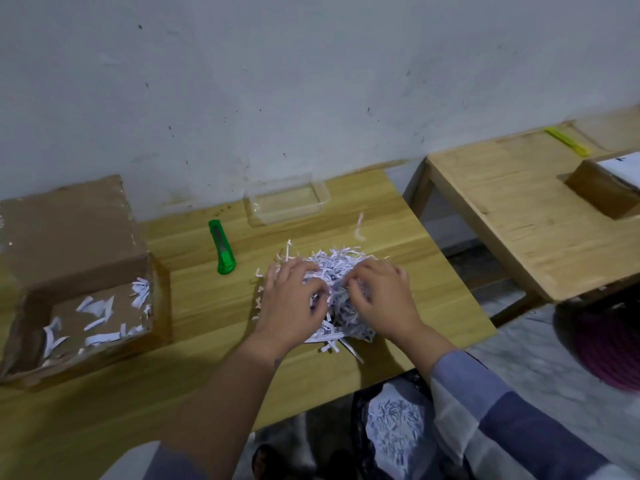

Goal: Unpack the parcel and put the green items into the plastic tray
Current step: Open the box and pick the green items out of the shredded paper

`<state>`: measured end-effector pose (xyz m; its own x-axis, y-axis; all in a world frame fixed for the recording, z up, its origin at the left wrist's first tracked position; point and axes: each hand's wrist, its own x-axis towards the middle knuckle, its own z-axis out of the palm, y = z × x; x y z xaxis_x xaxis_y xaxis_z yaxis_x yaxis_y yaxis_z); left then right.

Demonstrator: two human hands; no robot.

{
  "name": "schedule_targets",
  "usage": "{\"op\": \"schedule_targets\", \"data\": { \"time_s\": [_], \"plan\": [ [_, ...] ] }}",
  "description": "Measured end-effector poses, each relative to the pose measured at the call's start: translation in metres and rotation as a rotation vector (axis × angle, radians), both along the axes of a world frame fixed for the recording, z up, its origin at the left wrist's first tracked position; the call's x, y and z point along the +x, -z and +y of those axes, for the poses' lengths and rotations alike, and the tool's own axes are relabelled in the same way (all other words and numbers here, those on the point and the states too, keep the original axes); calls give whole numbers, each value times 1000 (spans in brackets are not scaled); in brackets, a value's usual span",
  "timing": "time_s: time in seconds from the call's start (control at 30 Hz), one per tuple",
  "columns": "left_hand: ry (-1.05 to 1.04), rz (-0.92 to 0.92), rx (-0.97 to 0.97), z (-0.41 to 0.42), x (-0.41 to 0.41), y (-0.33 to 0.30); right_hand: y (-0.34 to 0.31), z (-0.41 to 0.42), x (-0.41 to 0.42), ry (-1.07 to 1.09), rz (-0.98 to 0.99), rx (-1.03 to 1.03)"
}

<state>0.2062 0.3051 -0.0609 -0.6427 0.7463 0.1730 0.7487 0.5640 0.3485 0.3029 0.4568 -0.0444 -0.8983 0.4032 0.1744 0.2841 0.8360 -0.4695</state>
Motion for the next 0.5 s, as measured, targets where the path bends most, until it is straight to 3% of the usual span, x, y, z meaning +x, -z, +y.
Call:
{"op": "schedule_targets", "data": {
  "time_s": [0.13,0.33,0.5],
  "plan": [
    [-40,-98,-237,3,-7,9,23,5,-7,-110,-200,166],
    [-72,-253,-252,-15,-23,15,19,33,-6,58,-309,-51],
    [-68,-423,-124,-25,-24,19,8,26,-7,52,-79,-17]
  ]
}}
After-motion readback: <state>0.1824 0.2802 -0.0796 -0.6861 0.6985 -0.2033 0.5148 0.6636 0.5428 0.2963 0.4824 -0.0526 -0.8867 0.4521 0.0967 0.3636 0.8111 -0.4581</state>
